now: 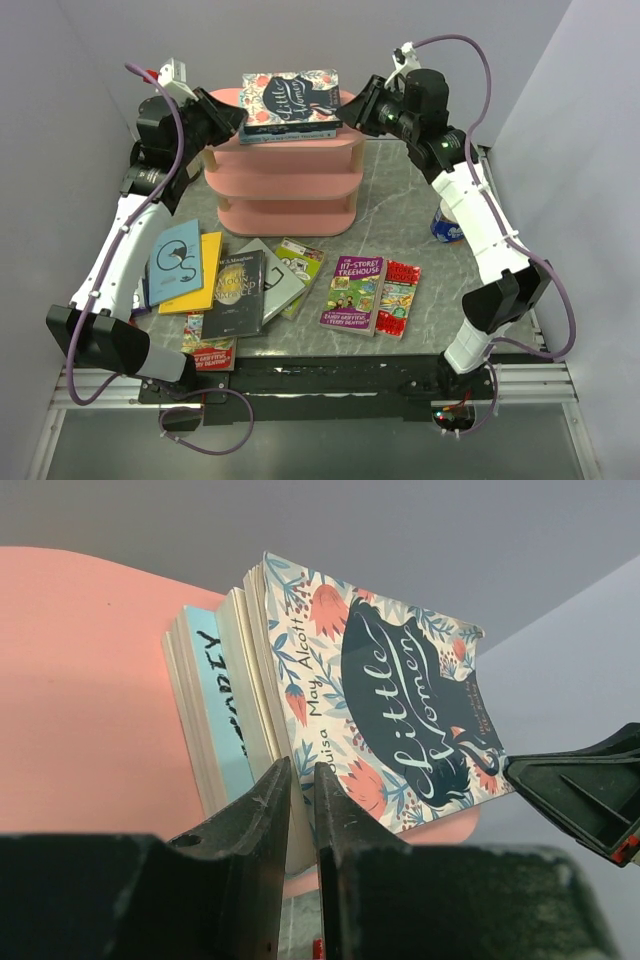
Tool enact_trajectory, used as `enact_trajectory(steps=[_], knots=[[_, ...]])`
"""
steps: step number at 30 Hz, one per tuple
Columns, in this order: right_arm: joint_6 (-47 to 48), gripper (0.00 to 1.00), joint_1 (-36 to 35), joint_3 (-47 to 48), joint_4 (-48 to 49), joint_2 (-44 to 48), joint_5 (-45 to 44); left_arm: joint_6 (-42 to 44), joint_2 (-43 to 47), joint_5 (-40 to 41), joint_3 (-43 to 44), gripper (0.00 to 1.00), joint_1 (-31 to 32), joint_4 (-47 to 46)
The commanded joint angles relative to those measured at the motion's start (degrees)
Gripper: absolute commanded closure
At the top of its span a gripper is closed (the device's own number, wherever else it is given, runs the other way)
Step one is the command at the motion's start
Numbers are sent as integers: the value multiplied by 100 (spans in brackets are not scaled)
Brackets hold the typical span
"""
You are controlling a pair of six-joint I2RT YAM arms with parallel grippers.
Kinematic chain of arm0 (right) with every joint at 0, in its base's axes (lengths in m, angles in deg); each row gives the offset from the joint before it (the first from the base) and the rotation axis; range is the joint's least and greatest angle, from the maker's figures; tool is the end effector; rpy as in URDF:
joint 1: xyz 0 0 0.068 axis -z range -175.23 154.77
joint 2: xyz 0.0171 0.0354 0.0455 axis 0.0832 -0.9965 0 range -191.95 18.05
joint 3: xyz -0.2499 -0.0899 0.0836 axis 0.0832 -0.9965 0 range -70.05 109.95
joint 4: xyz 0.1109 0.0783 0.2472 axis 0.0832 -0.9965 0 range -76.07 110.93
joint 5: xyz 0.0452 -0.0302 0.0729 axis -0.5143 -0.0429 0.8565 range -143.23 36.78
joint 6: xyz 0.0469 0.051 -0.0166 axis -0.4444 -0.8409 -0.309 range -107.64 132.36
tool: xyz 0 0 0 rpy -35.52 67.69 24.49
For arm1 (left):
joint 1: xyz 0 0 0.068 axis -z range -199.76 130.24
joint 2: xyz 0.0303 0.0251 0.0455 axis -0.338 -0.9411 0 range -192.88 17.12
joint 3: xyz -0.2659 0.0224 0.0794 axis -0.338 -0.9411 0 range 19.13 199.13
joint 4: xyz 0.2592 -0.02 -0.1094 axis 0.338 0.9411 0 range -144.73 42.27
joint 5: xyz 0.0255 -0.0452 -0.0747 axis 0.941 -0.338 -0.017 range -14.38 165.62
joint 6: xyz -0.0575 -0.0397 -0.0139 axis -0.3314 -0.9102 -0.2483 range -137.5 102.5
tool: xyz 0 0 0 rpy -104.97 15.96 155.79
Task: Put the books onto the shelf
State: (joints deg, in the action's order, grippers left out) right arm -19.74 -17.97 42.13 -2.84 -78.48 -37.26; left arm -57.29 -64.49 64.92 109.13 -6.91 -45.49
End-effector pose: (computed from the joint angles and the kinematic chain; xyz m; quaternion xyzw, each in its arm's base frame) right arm 0.3816 0.1774 0.4928 -0.0297 0.7530 0.3919 0.5277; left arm 0.3559 -0.0924 0.4768 -0.1016 0.7049 -0.3694 0.5969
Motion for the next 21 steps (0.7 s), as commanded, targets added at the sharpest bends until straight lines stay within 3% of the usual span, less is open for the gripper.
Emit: enact_trajectory(steps=[1,17,20,21], knots=[[-33,70,-257,515,250,-146,425,-73,189,-433,176,80,-1,-484],[-7,69,-266,498,171,-322,530,-187,241,-635,-8,78,-247,-607],[37,63,-240,471,180,-261,469,-178,303,-591,-70,74,-273,-589],[37,56,-239,437,162,-209,443,-178,320,-583,-105,71,-291,-589]])
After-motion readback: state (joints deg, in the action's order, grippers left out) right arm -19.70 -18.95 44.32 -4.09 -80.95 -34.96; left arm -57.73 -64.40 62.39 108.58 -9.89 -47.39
